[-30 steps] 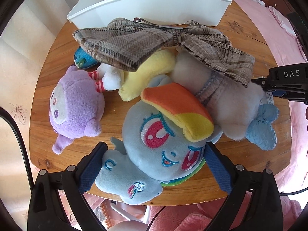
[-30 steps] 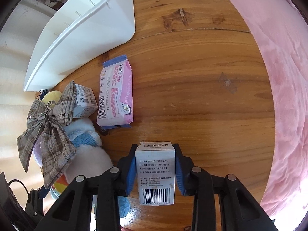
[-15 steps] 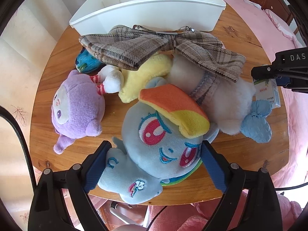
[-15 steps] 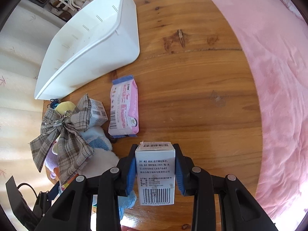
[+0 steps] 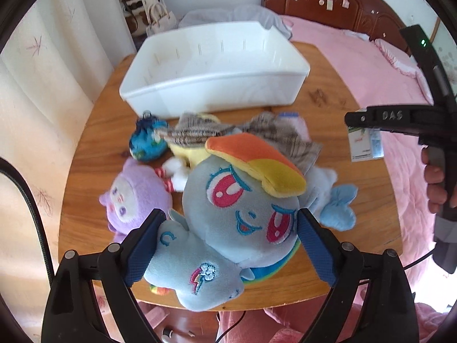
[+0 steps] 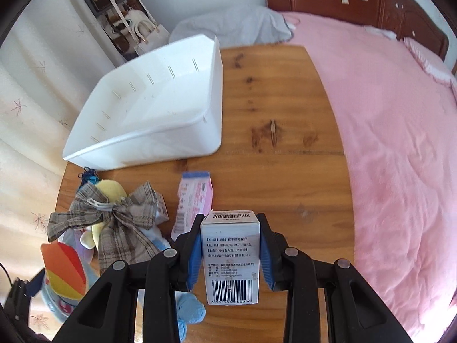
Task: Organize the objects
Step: 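Carry the box and pony with both grippers and release them into the white tray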
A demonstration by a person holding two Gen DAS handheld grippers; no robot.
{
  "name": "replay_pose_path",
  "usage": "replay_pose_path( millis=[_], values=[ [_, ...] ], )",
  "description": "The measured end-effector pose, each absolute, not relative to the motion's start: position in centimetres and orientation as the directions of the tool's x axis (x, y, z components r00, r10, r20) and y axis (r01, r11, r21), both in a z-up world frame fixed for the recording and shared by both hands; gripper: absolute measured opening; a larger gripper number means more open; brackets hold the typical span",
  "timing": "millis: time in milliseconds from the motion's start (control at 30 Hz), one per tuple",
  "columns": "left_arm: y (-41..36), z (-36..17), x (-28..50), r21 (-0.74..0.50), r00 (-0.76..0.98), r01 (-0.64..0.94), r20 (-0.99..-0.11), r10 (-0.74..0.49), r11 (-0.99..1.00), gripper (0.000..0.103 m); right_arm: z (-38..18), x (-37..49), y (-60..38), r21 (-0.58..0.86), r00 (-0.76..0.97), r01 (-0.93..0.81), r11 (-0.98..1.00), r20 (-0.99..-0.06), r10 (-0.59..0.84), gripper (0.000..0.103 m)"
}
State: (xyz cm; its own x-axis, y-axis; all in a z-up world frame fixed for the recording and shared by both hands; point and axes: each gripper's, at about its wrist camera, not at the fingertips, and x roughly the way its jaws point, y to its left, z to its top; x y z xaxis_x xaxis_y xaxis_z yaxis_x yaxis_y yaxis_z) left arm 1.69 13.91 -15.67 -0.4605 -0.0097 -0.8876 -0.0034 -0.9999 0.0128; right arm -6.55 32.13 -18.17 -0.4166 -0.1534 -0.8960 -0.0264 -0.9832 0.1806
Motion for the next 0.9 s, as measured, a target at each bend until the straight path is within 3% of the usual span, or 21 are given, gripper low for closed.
replay_pose_path(
  millis=[367, 900],
  values=[
    [12.6, -12.5, -0.9, -0.067, -0.533, 0.058, -0.845, 0.026, -0.996, 0.088, -14.0, -7.8, 32.1, 0.163, -0.581, 0.031, -0.986, -0.800, -0.151, 0.035],
    [8.9, -9.2, -6.2, -0.136, -0.626, 0.012, -0.774, 0.098, -0.991, 0.087, -10.6, -11.2, 28.3, 0.109, -0.680, 0.044, -0.993, -0.725, -0.110, 0.035]
  ],
)
